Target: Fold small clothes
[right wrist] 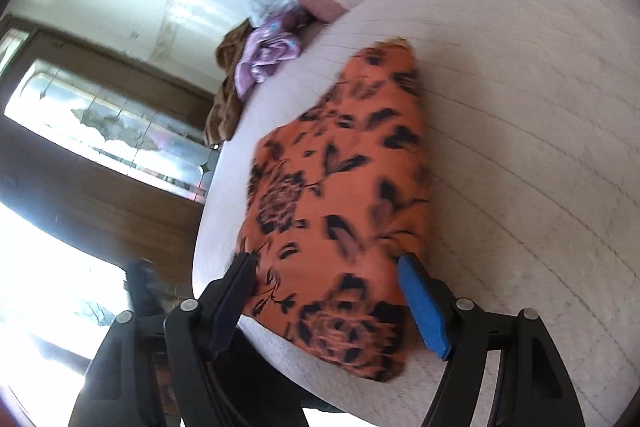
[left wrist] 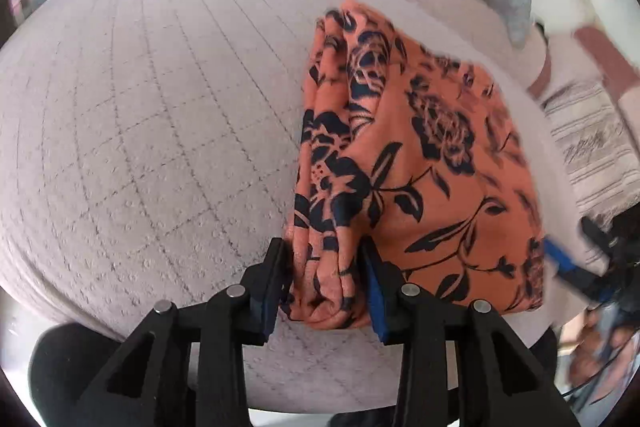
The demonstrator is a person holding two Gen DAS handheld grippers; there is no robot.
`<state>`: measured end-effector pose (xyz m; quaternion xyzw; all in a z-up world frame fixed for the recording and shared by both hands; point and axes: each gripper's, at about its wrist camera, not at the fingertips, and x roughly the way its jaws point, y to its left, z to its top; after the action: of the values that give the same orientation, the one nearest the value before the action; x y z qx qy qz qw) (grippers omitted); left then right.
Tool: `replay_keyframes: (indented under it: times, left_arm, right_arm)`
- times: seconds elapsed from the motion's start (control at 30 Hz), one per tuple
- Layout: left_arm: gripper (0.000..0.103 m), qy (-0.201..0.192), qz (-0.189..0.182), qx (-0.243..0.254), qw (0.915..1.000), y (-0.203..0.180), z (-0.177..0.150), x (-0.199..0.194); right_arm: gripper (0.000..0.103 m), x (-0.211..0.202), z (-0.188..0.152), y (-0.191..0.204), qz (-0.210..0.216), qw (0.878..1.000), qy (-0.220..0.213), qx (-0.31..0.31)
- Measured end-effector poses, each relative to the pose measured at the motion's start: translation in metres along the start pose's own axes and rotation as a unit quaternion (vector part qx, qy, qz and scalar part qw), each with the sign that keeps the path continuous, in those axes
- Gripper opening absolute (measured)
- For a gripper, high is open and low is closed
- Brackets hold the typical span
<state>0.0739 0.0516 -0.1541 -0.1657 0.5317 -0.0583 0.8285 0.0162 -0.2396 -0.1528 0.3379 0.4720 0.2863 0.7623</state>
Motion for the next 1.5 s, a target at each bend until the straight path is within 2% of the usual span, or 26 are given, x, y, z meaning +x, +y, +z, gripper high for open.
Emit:
replay_keyframes:
  times: [0.1, 0.17, 0.23, 0.3, 0.4, 0.43, 0.5, 0.53, 0.6, 0.7, 0.73, 0.77, 0.83, 0.9, 0.93, 0.97, 1.0, 1.03, 1.07, 1.1, 1.2, 1.27, 1.37, 1.43, 1.5]
  left_arm:
    - [0.042, -0.020, -0.002, 0.016, 0.9997, -0.012, 0.009, -0.022]
    - [0.064, -0.033, -0.020, 0.022, 0.9990, -0.018, 0.020, -0.033]
    - [0.069, -0.051, -0.023, 0.022, 0.9982, -0.022, 0.037, -0.037]
    - [0.069, -0.045, -0.024, 0.023, 0.9985, -0.029, 0.060, -0.023]
    - [0.069, -0.025, -0.059, 0.003, 0.9980, -0.030, 0.081, 0.000]
    - [0.069, -0.019, -0.059, 0.011, 0.9980, -0.031, 0.087, 0.014]
    - [0.045, 0.012, -0.033, 0.003, 0.9994, -0.026, 0.088, 0.039]
    - [0.044, 0.027, -0.041, -0.015, 0.9987, -0.019, 0.087, 0.051]
    - [0.042, 0.015, -0.061, -0.029, 0.9976, -0.013, 0.086, 0.048]
    - [0.041, -0.005, -0.071, -0.014, 0.9974, -0.018, 0.079, 0.030]
    - [0.050, -0.005, -0.071, -0.016, 0.9973, -0.017, 0.077, 0.027]
    - [0.067, -0.002, -0.077, -0.018, 0.9969, -0.015, 0.075, 0.026]
    - [0.076, 0.005, -0.089, -0.019, 0.9958, -0.008, 0.070, 0.027]
    - [0.075, 0.016, -0.074, -0.006, 0.9971, -0.009, 0.071, 0.042]
    - [0.073, 0.008, -0.074, 0.005, 0.9972, -0.011, 0.070, 0.043]
    - [0.059, 0.009, -0.071, 0.010, 0.9974, -0.014, 0.071, 0.044]
    - [0.047, 0.018, -0.086, 0.011, 0.9961, -0.017, 0.072, 0.046]
    - [0.042, 0.024, -0.098, 0.005, 0.9949, -0.020, 0.071, 0.048]
    - [0.040, 0.019, -0.093, 0.006, 0.9955, -0.023, 0.071, 0.048]
    - [0.039, 0.016, -0.091, 0.010, 0.9957, -0.026, 0.070, 0.049]
    - [0.039, 0.016, -0.104, -0.002, 0.9944, -0.024, 0.068, 0.050]
    - [0.047, 0.017, -0.115, -0.013, 0.9931, -0.013, 0.065, 0.044]
    - [0.053, 0.018, -0.123, -0.019, 0.9920, -0.011, 0.065, 0.046]
    - [0.053, 0.016, -0.110, -0.005, 0.9938, -0.016, 0.066, 0.048]
    - [0.047, 0.018, -0.100, 0.005, 0.9948, -0.021, 0.067, 0.050]
  right_arm:
    - [0.077, -0.006, -0.001, -0.009, 0.002, 1.000, -0.001, 0.010]
    - [0.078, -0.010, 0.003, -0.011, 0.005, 1.000, -0.006, 0.011]
    - [0.079, -0.012, 0.011, -0.016, 0.003, 1.000, -0.013, 0.016]
    - [0.079, -0.011, 0.018, -0.020, 0.003, 0.999, -0.018, 0.027]
    - [0.079, -0.003, 0.033, -0.026, 0.011, 0.999, -0.018, 0.044]
    - [0.079, -0.001, 0.037, -0.026, 0.011, 0.999, -0.016, 0.047]
    - [0.079, 0.005, 0.043, -0.028, 0.012, 0.998, -0.011, 0.054]
    - [0.079, 0.009, 0.045, -0.028, 0.013, 0.998, -0.007, 0.055]
    - [0.079, 0.018, 0.048, -0.029, 0.008, 0.998, 0.002, 0.055]
    - [0.079, 0.031, 0.051, -0.028, 0.004, 0.998, 0.021, 0.051]
    - [0.079, 0.034, 0.051, -0.028, 0.003, 0.999, 0.024, 0.046]
    - [0.079, 0.037, 0.053, -0.026, 0.001, 0.999, 0.027, 0.043]
    - [0.079, 0.045, 0.056, -0.025, 0.000, 0.999, 0.030, 0.044]
    - [0.080, 0.058, 0.060, -0.025, -0.009, 0.998, 0.040, 0.045]
    - [0.080, 0.066, 0.060, -0.025, -0.011, 0.998, 0.051, 0.046]
    - [0.081, 0.074, 0.060, -0.024, -0.012, 0.997, 0.061, 0.045]
    - [0.081, 0.082, 0.059, -0.021, -0.012, 0.997, 0.069, 0.037]
    - [0.080, 0.087, 0.058, -0.016, -0.021, 0.997, 0.071, 0.021]
    - [0.073, 0.092, 0.058, -0.009, -0.035, 0.997, 0.074, -0.003]
    - [0.059, 0.096, 0.058, -0.003, -0.052, 0.995, 0.080, -0.019]
    - [0.051, 0.099, 0.058, 0.007, -0.072, 0.992, 0.090, -0.042]
    - [0.051, 0.097, 0.059, 0.005, -0.070, 0.993, 0.091, -0.039]
    - [0.060, 0.098, 0.060, -0.009, -0.046, 0.995, 0.089, -0.003]
    - [0.060, 0.098, 0.061, -0.016, -0.026, 0.996, 0.085, 0.024]
    - [0.059, 0.098, 0.061, -0.014, -0.029, 0.996, 0.087, 0.018]
